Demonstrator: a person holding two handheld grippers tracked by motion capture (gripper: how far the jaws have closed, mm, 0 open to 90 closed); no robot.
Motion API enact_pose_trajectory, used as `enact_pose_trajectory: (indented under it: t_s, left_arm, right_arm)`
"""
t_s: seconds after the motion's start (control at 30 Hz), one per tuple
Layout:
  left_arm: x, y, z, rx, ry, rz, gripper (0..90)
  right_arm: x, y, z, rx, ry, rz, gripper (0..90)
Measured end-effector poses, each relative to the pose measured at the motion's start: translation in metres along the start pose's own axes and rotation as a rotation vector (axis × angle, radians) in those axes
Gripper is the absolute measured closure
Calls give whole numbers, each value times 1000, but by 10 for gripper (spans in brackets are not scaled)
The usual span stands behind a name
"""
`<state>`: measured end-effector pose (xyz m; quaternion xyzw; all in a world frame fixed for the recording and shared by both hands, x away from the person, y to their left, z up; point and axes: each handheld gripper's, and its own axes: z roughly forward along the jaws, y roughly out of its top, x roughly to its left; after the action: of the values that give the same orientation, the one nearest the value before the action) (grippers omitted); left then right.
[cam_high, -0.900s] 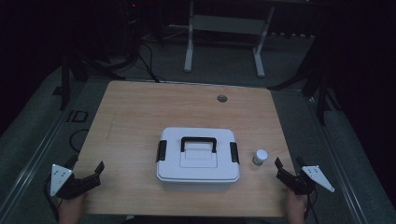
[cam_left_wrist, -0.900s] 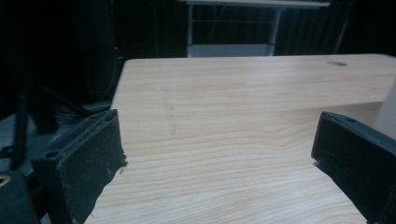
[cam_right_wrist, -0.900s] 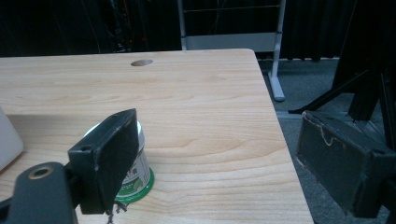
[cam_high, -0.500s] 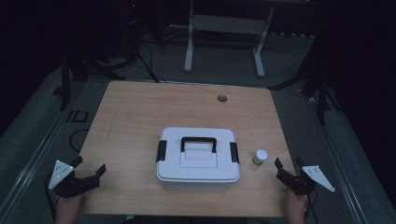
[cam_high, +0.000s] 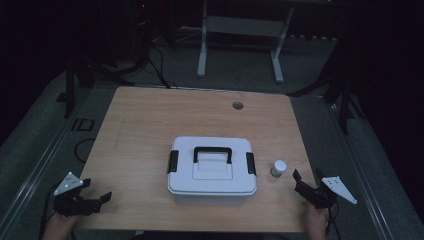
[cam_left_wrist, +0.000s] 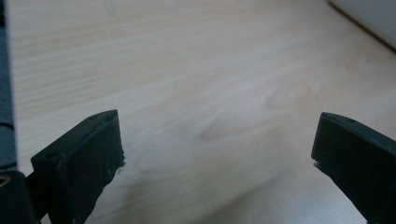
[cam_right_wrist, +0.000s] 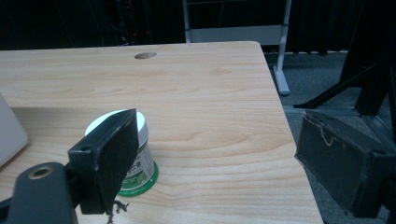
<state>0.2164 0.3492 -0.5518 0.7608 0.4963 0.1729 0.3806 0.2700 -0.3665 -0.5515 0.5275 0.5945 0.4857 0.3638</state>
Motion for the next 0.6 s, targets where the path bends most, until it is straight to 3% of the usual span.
enact_pose_trajectory:
  t_s: [0.27,0.4,0.47,0.5,0.6]
  left_arm:
    - [-5,16,-5,158,-6,101,16]
    - [-5,22,-8,241,-20,146,16]
    - [-5,23,-8,256,-30,152,16]
    - [-5,27,-10,316,-52,176,16]
    - [-6,30,-10,356,-62,203,17]
  right_arm:
    - [0,0,0,2,4,-1,128]
    - [0,0,0,2,5,-2,128]
    - [0,0,0,1,5,-2,128]
    - [0,0,0,4,10,3,128]
    - [0,0,0,8,12,2,128]
